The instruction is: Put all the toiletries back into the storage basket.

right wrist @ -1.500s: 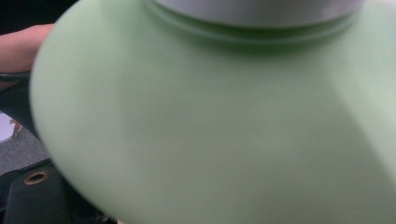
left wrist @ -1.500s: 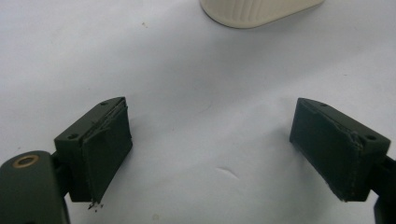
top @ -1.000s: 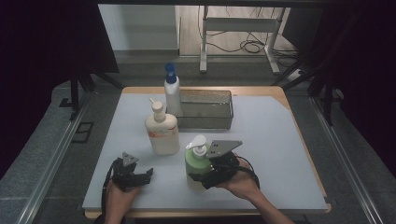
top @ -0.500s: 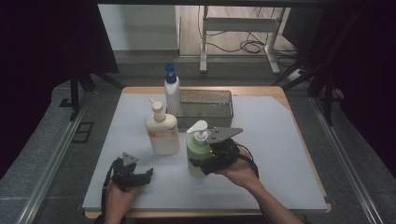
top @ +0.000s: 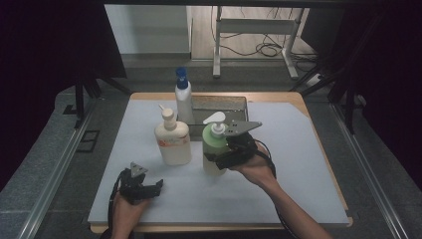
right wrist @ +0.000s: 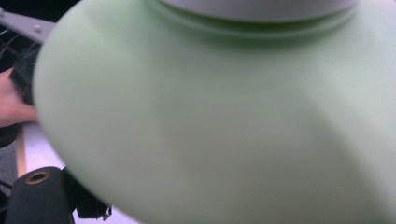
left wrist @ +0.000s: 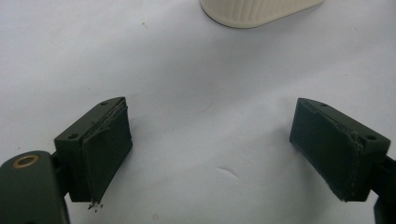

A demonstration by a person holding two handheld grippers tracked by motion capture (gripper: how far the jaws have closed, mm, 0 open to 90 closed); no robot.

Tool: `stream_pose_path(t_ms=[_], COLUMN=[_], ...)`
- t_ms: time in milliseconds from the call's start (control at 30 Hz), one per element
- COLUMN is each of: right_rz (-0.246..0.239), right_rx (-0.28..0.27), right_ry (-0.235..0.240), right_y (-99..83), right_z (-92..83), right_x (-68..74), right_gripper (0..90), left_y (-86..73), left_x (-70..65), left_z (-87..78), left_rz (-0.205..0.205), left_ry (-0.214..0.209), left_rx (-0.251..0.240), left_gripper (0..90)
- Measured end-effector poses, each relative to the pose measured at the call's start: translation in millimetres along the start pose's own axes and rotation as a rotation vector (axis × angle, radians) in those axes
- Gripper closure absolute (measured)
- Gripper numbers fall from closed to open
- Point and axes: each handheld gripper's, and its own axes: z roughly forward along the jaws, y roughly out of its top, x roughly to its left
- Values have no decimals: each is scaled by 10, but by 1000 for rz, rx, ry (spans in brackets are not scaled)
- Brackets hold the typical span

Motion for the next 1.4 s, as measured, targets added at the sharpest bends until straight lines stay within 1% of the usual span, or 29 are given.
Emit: stream_pose_path(t_ms=[300,633,900,1000,1233,1400], right_rz=[11,23,35,27,26,34], right_rx=[-6,-6,-20,-18,-19,-26], right_ry=[-39,-74,-101,-111,-122,-135], right_y=[133,260,383,445,552,622], right_z=[60,143,171,183,212,242], right_x=[-160,-297,-389,-419,-468,-531], right_gripper=[121,122,122,123,124,124], left_y=[0,0,0,0,0,0], left_x=[0,1,2,2,1,2], left_z=[0,1,1,1,1,1], left_rz=[0,0,0,1,0,0], left_ry=[0,0,0,0,0,-1], left_rx=[0,-1,0,0,0,0], left_gripper=[120,120,120,120,120,120])
